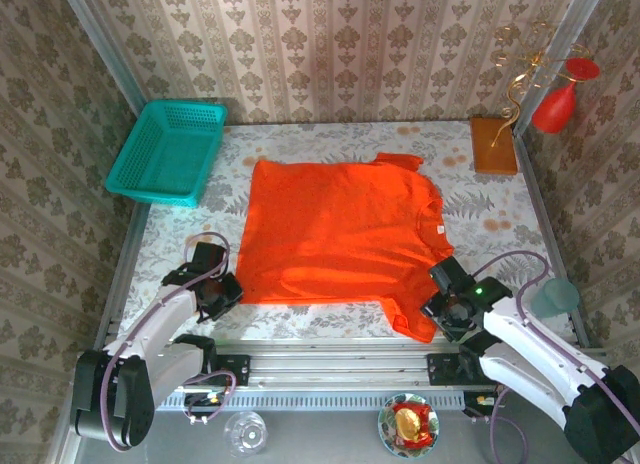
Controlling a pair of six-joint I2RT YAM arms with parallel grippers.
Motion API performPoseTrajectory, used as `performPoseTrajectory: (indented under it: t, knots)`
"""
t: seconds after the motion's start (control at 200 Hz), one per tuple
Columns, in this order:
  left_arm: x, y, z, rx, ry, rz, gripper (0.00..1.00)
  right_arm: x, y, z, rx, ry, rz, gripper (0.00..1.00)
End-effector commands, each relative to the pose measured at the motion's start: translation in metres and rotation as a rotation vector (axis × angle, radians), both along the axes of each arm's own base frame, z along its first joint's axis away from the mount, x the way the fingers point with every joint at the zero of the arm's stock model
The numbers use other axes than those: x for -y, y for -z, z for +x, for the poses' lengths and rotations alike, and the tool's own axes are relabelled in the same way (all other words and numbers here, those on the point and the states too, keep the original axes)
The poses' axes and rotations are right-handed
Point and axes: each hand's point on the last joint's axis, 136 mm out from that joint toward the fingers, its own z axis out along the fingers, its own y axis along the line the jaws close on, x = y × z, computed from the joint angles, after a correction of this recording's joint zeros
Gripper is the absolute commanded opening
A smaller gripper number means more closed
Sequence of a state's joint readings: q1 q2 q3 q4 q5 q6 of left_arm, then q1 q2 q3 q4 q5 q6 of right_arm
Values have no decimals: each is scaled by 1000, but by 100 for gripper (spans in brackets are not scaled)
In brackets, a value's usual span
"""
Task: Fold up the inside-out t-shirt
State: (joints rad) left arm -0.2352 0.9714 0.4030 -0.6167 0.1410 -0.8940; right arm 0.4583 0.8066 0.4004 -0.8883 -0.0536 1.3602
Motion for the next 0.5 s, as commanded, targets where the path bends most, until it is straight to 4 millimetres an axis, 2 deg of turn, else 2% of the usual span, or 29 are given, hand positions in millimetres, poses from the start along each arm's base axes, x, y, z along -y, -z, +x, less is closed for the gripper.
performPoseTrajectory:
  t: [0.0, 0.135, 0.3, 0.42, 0.495]
  knots:
    - [-3, -2, -2, 0, 9, 12, 0, 10, 5, -5, -18, 94, -41, 51]
    - [-3, -2, -3, 1, 7, 11, 0, 8, 13, -6, -25, 104, -28, 47]
    - [-4, -5, -2, 15, 4, 8, 0, 5, 12, -1, 6, 112, -9, 23]
    - [2, -19, 7, 70, 45, -17, 0, 4, -6, 14, 92, 95, -5, 1]
    - [5, -38, 19, 141, 65, -30, 0, 3, -28, 33, 210, 77, 2, 0]
